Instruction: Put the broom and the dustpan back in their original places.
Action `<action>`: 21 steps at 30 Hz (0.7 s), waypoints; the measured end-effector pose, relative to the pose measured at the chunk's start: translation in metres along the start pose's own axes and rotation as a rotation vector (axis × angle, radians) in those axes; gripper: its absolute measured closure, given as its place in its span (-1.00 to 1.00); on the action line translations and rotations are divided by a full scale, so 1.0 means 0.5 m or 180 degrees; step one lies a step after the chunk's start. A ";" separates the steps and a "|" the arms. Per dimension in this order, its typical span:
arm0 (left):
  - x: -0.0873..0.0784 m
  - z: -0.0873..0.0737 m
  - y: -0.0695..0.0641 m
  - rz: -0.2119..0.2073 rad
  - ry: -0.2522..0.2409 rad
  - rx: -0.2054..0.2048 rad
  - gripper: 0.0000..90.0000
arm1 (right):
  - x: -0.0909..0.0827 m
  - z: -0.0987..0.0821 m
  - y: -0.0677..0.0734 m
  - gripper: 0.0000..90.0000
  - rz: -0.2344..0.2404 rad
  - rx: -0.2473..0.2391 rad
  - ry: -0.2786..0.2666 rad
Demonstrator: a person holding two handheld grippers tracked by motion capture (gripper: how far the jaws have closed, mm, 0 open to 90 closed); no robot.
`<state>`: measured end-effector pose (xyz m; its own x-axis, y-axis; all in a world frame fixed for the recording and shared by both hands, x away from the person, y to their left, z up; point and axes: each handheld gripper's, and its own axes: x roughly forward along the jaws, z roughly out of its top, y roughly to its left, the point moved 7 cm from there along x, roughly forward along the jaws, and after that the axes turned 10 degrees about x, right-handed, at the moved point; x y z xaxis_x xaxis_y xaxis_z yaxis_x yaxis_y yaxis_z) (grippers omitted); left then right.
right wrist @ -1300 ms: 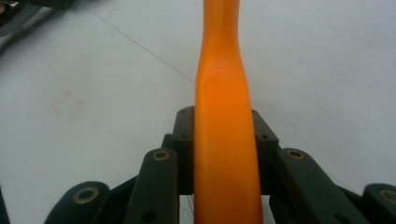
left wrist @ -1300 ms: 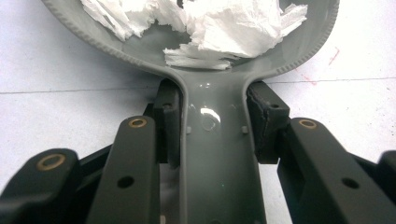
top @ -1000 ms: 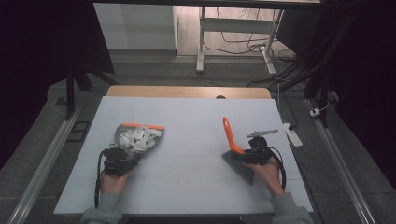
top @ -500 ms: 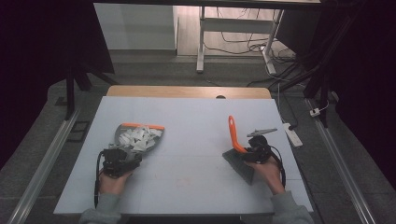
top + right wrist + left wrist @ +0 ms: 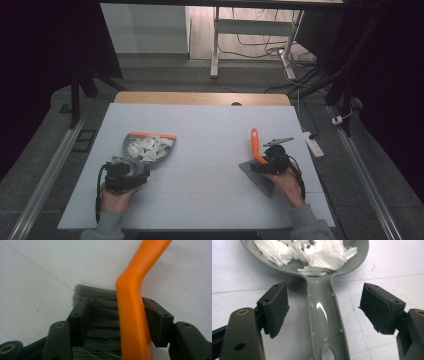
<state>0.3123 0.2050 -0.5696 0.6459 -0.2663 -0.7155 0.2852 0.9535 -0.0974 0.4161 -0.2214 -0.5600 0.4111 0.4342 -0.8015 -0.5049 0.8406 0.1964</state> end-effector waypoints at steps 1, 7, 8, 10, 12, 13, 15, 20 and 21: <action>-0.005 0.000 0.000 -0.0007 -0.0018 0.0015 -0.47 | 0.002 -0.001 -0.002 -0.11 -0.0019 0.0013 0.0019; -0.025 0.000 0.010 -0.0016 -0.0097 0.0036 -0.47 | 0.000 0.003 -0.010 -0.16 -0.0137 -0.0011 -0.0054; -0.027 0.002 0.012 -0.0025 -0.0117 0.0030 -0.47 | -0.001 0.004 -0.009 -0.15 -0.0130 -0.0020 -0.0056; -0.029 0.004 0.013 -0.0033 -0.0143 0.0024 -0.47 | 0.000 0.004 -0.009 -0.16 -0.0130 -0.0043 -0.0069; -0.030 0.004 0.013 -0.0045 -0.0157 0.0040 -0.47 | -0.001 0.004 -0.009 -0.16 -0.0129 -0.0056 -0.0086; -0.030 0.005 0.013 -0.0054 -0.0157 0.0045 -0.47 | -0.002 0.005 -0.009 -0.16 -0.0128 -0.0055 -0.0094; -0.030 0.005 0.013 -0.0080 -0.0156 0.0056 -0.46 | -0.005 0.006 -0.007 -0.16 -0.0106 -0.0066 -0.0127; -0.031 0.005 0.010 -0.0139 -0.0154 0.0144 -0.41 | -0.015 0.009 -0.003 -0.13 -0.0057 -0.0119 -0.0222; -0.031 0.005 0.009 -0.0147 -0.0149 0.0171 -0.39 | -0.017 0.010 -0.001 -0.13 -0.0050 -0.0127 -0.0245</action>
<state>0.3054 0.2132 -0.5572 0.6630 -0.3174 -0.6780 0.3522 0.9314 -0.0915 0.4168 -0.2238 -0.5505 0.4757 0.4459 -0.7582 -0.5270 0.8346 0.1602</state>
